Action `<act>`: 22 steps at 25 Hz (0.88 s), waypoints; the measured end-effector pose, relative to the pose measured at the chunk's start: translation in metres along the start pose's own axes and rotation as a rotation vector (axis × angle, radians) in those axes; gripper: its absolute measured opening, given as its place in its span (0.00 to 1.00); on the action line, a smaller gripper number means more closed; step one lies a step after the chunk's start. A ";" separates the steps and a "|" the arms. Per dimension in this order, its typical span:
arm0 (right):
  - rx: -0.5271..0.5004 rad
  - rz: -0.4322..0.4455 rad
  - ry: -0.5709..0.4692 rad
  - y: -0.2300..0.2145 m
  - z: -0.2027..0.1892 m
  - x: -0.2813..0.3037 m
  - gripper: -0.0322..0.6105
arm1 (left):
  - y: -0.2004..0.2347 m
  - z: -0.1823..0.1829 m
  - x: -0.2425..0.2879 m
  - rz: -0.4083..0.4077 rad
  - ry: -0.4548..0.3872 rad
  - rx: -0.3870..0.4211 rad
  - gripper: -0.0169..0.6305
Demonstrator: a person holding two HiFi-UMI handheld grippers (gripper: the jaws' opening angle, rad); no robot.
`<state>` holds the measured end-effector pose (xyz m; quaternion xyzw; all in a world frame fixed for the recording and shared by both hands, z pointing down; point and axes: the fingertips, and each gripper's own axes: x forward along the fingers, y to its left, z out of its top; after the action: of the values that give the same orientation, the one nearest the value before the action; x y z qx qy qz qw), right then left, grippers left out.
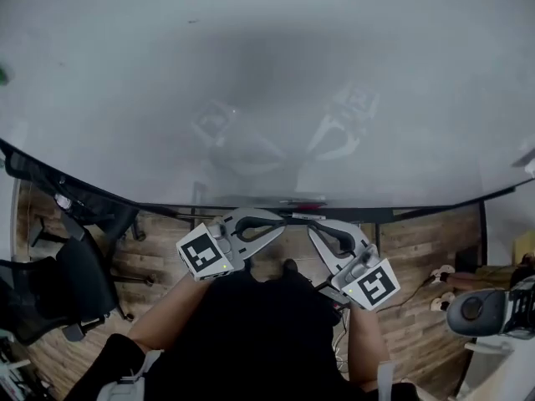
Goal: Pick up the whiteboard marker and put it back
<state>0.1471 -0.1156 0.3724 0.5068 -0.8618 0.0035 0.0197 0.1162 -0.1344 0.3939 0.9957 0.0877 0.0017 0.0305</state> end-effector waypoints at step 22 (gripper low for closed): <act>-0.160 -0.480 0.088 0.033 0.010 -0.159 0.09 | -0.107 0.034 -0.003 -0.228 -0.030 -0.009 0.04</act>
<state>0.1953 0.0394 0.3573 0.6930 -0.7127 -0.0476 0.0977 0.0947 -0.0316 0.3536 0.9790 0.2001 -0.0163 0.0364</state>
